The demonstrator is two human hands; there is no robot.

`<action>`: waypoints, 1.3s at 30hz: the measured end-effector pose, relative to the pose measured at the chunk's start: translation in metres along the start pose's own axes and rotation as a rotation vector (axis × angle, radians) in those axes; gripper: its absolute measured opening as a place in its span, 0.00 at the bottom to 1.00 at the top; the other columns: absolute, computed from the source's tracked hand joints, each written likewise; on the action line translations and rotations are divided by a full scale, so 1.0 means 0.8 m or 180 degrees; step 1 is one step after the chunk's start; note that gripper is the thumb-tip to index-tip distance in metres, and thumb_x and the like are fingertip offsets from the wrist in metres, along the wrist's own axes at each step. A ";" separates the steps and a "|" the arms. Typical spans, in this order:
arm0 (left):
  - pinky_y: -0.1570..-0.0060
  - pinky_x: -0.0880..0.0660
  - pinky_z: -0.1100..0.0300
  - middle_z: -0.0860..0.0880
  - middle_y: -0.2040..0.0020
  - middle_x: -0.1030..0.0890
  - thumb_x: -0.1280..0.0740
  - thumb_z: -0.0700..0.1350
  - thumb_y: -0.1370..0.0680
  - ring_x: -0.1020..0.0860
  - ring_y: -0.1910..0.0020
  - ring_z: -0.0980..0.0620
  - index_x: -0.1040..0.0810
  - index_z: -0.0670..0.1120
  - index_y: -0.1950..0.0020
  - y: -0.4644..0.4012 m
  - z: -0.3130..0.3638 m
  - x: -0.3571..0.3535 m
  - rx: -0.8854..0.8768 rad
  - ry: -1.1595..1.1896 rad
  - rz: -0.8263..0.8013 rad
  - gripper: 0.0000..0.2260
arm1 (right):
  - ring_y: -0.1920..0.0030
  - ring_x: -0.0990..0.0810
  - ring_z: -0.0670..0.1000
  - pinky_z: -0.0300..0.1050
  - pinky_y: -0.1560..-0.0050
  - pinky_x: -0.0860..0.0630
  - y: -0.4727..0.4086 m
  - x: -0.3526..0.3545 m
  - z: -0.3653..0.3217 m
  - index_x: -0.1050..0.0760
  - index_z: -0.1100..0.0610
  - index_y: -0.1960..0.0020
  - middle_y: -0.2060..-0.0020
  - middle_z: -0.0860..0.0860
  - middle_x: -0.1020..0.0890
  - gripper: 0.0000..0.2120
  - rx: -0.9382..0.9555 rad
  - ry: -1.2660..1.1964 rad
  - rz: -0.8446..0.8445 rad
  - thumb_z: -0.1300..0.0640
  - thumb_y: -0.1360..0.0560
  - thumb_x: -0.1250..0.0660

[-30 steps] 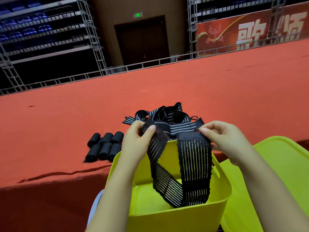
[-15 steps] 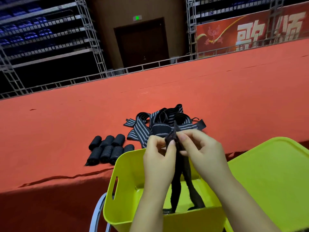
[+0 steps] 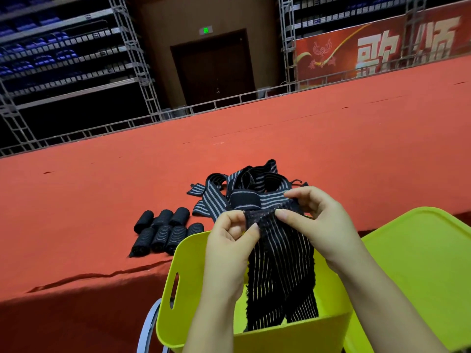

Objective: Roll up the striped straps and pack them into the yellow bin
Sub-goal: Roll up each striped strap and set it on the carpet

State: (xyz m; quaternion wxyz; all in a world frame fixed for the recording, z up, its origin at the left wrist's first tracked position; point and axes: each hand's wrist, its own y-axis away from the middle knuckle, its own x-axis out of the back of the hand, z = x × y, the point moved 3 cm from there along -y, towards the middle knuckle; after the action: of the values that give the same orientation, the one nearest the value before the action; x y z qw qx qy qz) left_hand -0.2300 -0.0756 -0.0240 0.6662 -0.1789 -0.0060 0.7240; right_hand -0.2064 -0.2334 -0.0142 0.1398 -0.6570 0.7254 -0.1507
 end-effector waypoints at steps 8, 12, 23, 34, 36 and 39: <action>0.58 0.23 0.58 0.49 0.67 0.17 0.31 0.34 0.25 0.18 0.62 0.51 0.22 0.44 0.55 -0.003 -0.010 0.010 -0.0044 -0.0108 0.0653 0.06 | 0.66 0.23 0.43 0.33 0.61 0.26 0.011 0.010 -0.003 0.23 0.54 0.63 0.69 0.44 0.20 0.10 0.0204 -0.0257 0.0048 0.67 0.33 0.25; 0.54 0.24 0.57 0.49 0.66 0.18 0.31 0.34 0.25 0.20 0.61 0.52 0.21 0.43 0.54 -0.009 -0.017 0.017 -0.0013 -0.0090 0.0835 0.04 | 0.68 0.24 0.42 0.31 0.65 0.28 0.014 0.014 -0.003 0.24 0.56 0.63 0.69 0.45 0.20 0.09 0.0167 -0.0357 0.0041 0.68 0.32 0.26; 0.45 0.24 0.47 0.42 0.54 0.18 0.29 0.36 0.25 0.20 0.52 0.44 0.20 0.45 0.56 -0.017 -0.019 0.030 0.0018 0.0132 0.1185 0.04 | 0.61 0.19 0.45 0.35 0.60 0.24 0.019 -0.006 -0.034 0.24 0.55 0.63 0.63 0.50 0.16 0.07 -0.0006 -0.1311 -0.0653 0.61 0.39 0.28; 0.45 0.21 0.58 0.43 0.50 0.15 0.36 0.31 0.25 0.18 0.49 0.49 0.19 0.42 0.48 -0.003 -0.004 0.001 -0.0122 0.0494 0.0567 0.11 | 0.62 0.20 0.45 0.34 0.59 0.23 0.009 -0.020 -0.008 0.25 0.58 0.56 0.66 0.48 0.18 0.10 -0.0178 -0.1575 0.0116 0.70 0.31 0.31; 0.44 0.22 0.58 0.44 0.50 0.15 0.36 0.32 0.24 0.18 0.47 0.50 0.19 0.43 0.48 -0.002 -0.005 -0.003 -0.0170 0.0526 0.0542 0.11 | 0.62 0.20 0.45 0.35 0.59 0.23 0.009 -0.019 -0.008 0.25 0.58 0.56 0.65 0.48 0.18 0.09 -0.0178 -0.1634 0.0196 0.70 0.31 0.31; 0.46 0.22 0.61 0.47 0.52 0.15 0.38 0.31 0.23 0.18 0.49 0.53 0.18 0.45 0.50 -0.002 -0.005 -0.009 -0.0242 0.0564 0.0559 0.12 | 0.62 0.20 0.45 0.35 0.59 0.23 0.010 -0.019 -0.010 0.25 0.57 0.57 0.65 0.49 0.18 0.09 -0.0129 -0.1664 0.0265 0.70 0.31 0.31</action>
State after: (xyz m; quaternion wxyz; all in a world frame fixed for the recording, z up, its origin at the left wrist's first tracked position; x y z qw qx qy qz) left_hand -0.2272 -0.0835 -0.0258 0.5909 -0.2671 0.0411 0.7601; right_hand -0.2152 -0.2171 -0.0103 0.3152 -0.6459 0.6939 0.0445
